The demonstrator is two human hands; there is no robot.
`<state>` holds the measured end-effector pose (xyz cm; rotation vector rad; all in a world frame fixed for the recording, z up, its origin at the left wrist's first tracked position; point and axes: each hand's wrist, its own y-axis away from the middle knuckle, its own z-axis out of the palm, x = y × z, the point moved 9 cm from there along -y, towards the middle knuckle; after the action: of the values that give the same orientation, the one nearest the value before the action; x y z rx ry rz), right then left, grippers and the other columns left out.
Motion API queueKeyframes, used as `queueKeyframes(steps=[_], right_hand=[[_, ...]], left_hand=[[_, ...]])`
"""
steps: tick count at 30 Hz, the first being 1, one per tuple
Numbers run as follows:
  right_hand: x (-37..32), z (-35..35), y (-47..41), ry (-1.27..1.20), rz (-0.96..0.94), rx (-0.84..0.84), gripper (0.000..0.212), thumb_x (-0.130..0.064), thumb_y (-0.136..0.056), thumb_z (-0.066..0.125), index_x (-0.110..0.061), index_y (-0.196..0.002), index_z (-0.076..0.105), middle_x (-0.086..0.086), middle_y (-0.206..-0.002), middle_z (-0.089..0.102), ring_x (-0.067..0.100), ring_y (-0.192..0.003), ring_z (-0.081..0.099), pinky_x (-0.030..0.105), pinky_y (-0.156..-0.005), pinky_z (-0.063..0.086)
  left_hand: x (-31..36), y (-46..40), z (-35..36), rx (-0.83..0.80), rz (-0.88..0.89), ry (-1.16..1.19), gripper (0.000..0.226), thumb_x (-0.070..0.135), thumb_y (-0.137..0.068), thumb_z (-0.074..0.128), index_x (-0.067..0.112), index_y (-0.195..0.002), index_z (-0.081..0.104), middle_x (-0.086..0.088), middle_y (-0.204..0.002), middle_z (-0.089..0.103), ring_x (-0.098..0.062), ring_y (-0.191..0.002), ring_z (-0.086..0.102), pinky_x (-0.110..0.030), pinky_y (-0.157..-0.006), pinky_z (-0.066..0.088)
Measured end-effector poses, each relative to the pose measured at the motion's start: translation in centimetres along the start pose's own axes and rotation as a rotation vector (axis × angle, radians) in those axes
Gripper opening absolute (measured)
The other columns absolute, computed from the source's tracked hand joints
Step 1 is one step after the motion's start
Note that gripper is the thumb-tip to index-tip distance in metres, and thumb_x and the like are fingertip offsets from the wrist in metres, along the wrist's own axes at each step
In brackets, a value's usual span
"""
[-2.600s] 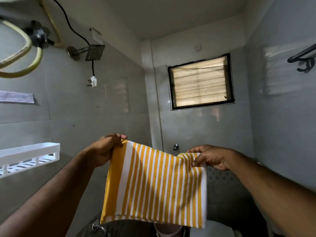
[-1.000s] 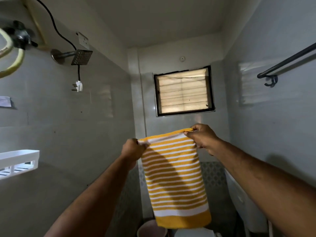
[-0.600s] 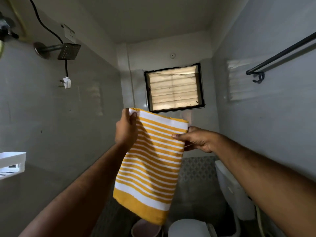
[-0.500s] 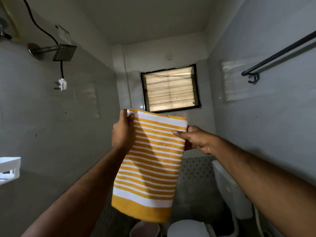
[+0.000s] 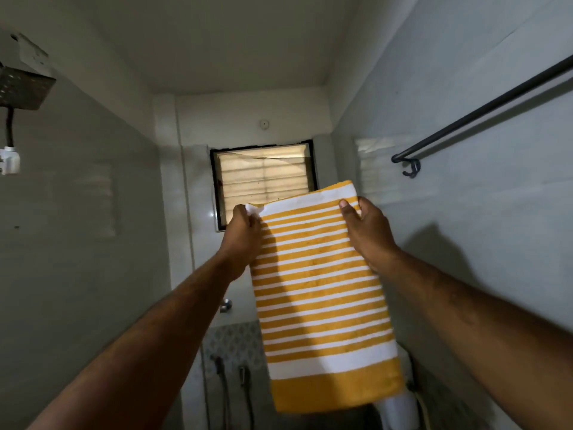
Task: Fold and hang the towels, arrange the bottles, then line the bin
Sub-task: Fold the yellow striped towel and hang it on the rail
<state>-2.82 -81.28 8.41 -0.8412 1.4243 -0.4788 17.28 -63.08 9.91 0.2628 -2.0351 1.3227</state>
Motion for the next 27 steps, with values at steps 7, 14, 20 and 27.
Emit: queueKeyframes(steps=[7, 14, 20, 27], right_hand=[[2.5, -7.6, -8.9, 0.149, -0.049, 0.164, 0.027, -0.032, -0.097, 0.051, -0.018, -0.074, 0.048, 0.001, -0.073, 0.056, 0.021, -0.070, 0.053, 0.035, -0.060, 0.039], [0.3, -12.6, -13.7, 0.404, -0.343, 0.239, 0.022, -0.024, -0.101, 0.058, -0.021, -0.118, 0.044, 0.001, -0.094, 0.062, 0.026, -0.081, 0.057, 0.034, -0.070, 0.040], [-2.6, -14.7, -18.1, 0.764, -0.449, 0.259, 0.022, -0.030, -0.107, 0.043, -0.035, -0.115, 0.063, 0.001, -0.111, 0.062, 0.027, -0.097, 0.064, 0.041, -0.082, 0.052], [-5.2, -16.2, -21.3, 1.195, -0.471, 0.364, 0.030, -0.033, -0.106, 0.045, -0.043, -0.124, 0.067, -0.006, -0.122, 0.069, 0.022, -0.112, 0.063, 0.047, -0.104, 0.033]], left_hand=[[1.2, -7.9, 10.0, -0.238, -0.034, -0.031, 0.035, 0.012, -0.109, 0.046, 0.014, -0.080, 0.066, 0.002, -0.083, 0.068, -0.011, -0.077, 0.068, -0.020, -0.069, 0.056], [4.0, -15.6, 16.2, -0.049, -0.085, 0.126, 0.020, 0.018, -0.106, 0.052, 0.007, -0.089, 0.057, -0.011, -0.071, 0.049, -0.020, -0.051, 0.044, -0.016, -0.042, 0.025], [8.1, -20.5, 20.6, 0.070, -0.067, 0.538, 0.011, 0.007, -0.105, 0.046, 0.007, -0.115, 0.052, -0.023, -0.075, 0.070, -0.026, -0.044, 0.068, -0.040, -0.044, 0.059], [9.5, -25.3, 25.2, 0.170, 0.053, 0.645, 0.012, 0.011, -0.104, 0.042, 0.009, -0.110, 0.052, -0.026, -0.080, 0.072, -0.032, -0.053, 0.074, -0.050, -0.053, 0.063]])
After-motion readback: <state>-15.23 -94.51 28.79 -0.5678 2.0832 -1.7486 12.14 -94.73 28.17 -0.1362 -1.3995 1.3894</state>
